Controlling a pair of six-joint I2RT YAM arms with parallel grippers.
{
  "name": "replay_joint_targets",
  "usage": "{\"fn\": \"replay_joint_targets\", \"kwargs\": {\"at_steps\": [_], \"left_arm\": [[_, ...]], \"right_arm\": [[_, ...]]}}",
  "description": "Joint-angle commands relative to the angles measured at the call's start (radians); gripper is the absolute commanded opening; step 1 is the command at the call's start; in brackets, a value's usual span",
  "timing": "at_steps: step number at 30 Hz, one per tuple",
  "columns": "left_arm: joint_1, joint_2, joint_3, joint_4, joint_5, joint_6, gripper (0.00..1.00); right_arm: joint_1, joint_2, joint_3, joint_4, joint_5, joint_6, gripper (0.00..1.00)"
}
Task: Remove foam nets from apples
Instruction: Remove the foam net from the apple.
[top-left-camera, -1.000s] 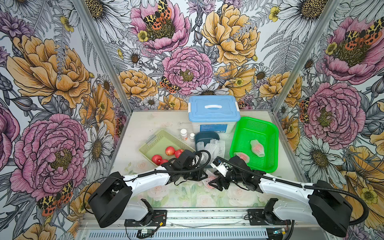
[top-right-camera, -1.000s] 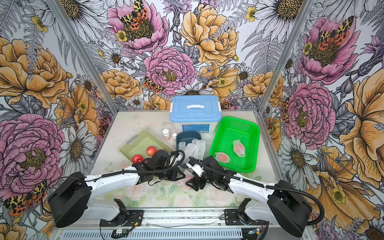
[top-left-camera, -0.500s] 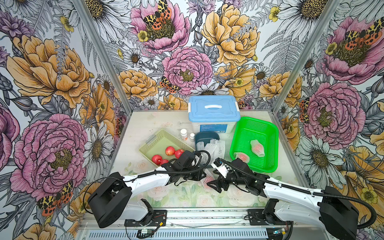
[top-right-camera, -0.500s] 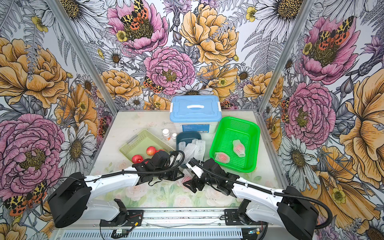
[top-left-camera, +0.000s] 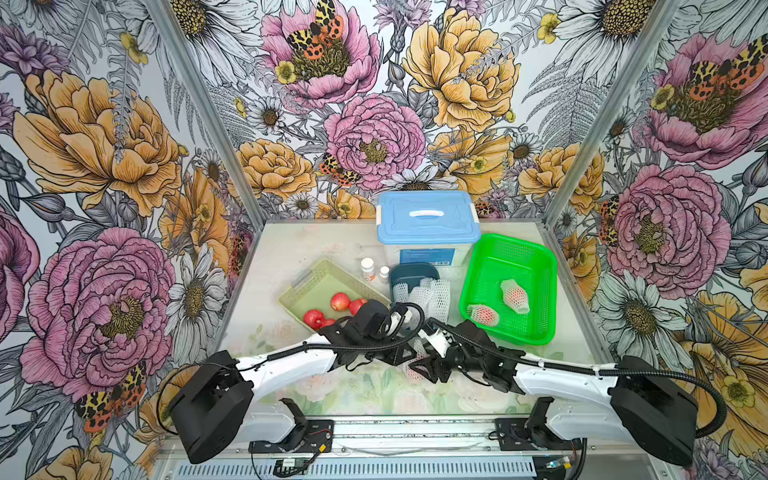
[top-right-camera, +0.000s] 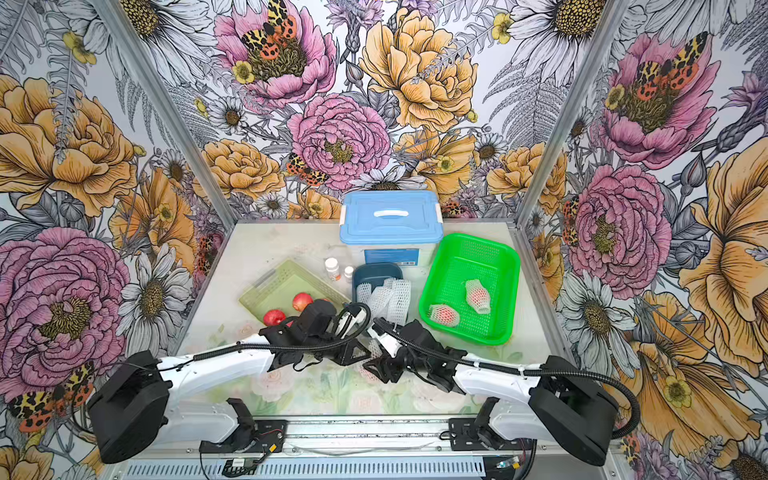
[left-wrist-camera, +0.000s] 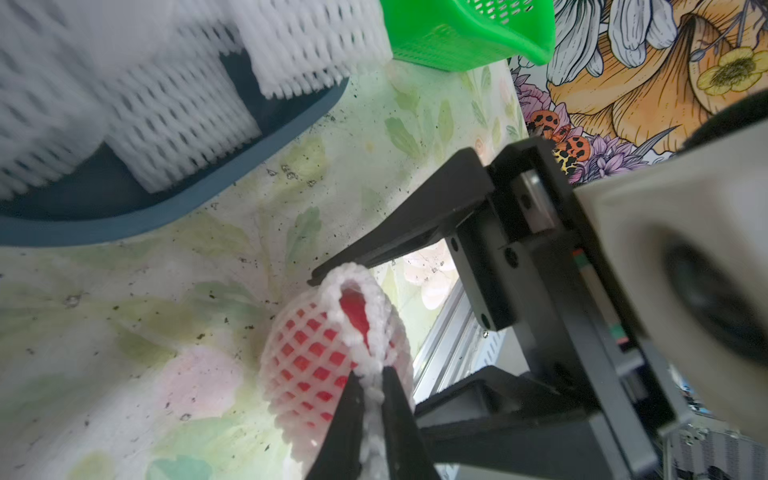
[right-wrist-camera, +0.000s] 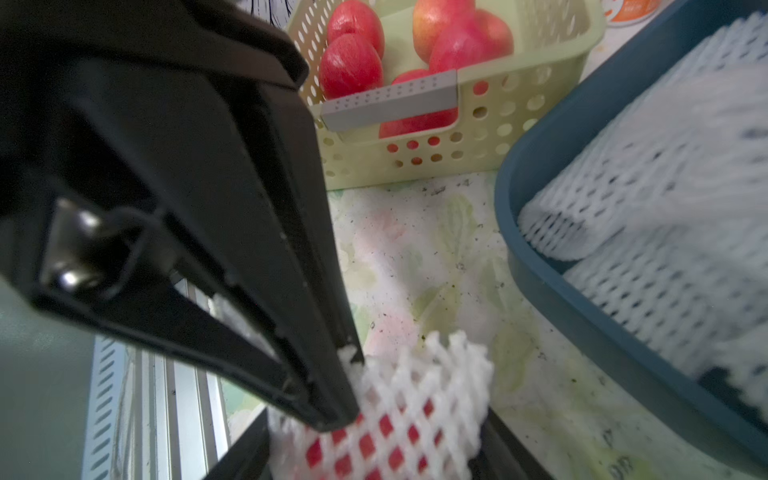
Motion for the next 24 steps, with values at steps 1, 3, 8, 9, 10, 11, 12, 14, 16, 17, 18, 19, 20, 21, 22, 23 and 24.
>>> {"fn": "replay_joint_targets", "kwargs": {"at_steps": [1, 3, 8, 9, 10, 11, 12, 14, 16, 17, 18, 19, 20, 21, 22, 23, 24], "left_arm": [[-0.012, 0.0, 0.025, -0.02, 0.027, 0.031, 0.18], [-0.011, -0.005, 0.027, -0.024, 0.019, 0.034, 0.24], [-0.002, -0.007, 0.035, -0.033, 0.012, 0.038, 0.29], [0.0, -0.01, 0.033, -0.033, 0.01, 0.038, 0.29], [0.001, -0.012, 0.031, -0.033, 0.007, 0.037, 0.29], [0.005, -0.016, 0.03, -0.033, 0.001, 0.038, 0.29], [0.005, -0.022, 0.028, -0.033, -0.003, 0.036, 0.3], [0.014, -0.032, 0.023, -0.033, -0.011, 0.032, 0.39], [0.028, -0.042, 0.019, -0.033, -0.015, 0.027, 0.46], [0.038, -0.048, 0.017, -0.033, -0.016, 0.024, 0.53], [0.047, -0.053, 0.016, -0.032, -0.017, 0.021, 0.58], [0.055, -0.06, 0.014, -0.032, -0.016, 0.018, 0.63], [0.065, -0.07, 0.011, -0.029, -0.017, 0.015, 0.69], [0.073, -0.081, 0.008, -0.027, -0.017, 0.012, 0.75], [0.077, -0.09, 0.005, -0.024, -0.014, 0.01, 0.79], [0.08, -0.102, 0.004, -0.021, -0.013, 0.007, 0.81], [0.082, -0.111, 0.006, -0.023, -0.013, 0.008, 0.86]], "right_arm": [[0.01, 0.03, 0.018, 0.091, -0.007, 0.011, 0.62], [0.014, 0.046, 0.025, 0.1, -0.008, 0.013, 0.57], [0.018, 0.061, 0.03, 0.111, 0.003, 0.015, 0.47], [0.018, 0.06, 0.027, 0.111, 0.01, 0.017, 0.44], [0.018, 0.056, 0.026, 0.113, 0.014, 0.018, 0.42], [0.018, 0.051, 0.023, 0.113, 0.018, 0.02, 0.4], [0.018, 0.045, 0.023, 0.111, 0.023, 0.022, 0.38], [0.015, 0.035, 0.02, 0.105, 0.029, 0.024, 0.34], [0.013, 0.027, 0.022, 0.093, 0.034, 0.023, 0.32], [0.011, 0.025, 0.023, 0.085, 0.038, 0.021, 0.3], [0.01, 0.022, 0.026, 0.077, 0.041, 0.019, 0.3], [0.008, 0.019, 0.026, 0.07, 0.045, 0.02, 0.3], [0.007, 0.016, 0.026, 0.065, 0.048, 0.02, 0.29], [0.003, 0.014, 0.025, 0.06, 0.051, 0.019, 0.29], [-0.001, 0.009, 0.023, 0.055, 0.051, 0.021, 0.28], [-0.008, 0.006, 0.02, 0.053, 0.055, 0.024, 0.28], [-0.014, 0.0, 0.015, 0.051, 0.054, 0.027, 0.28]]}}
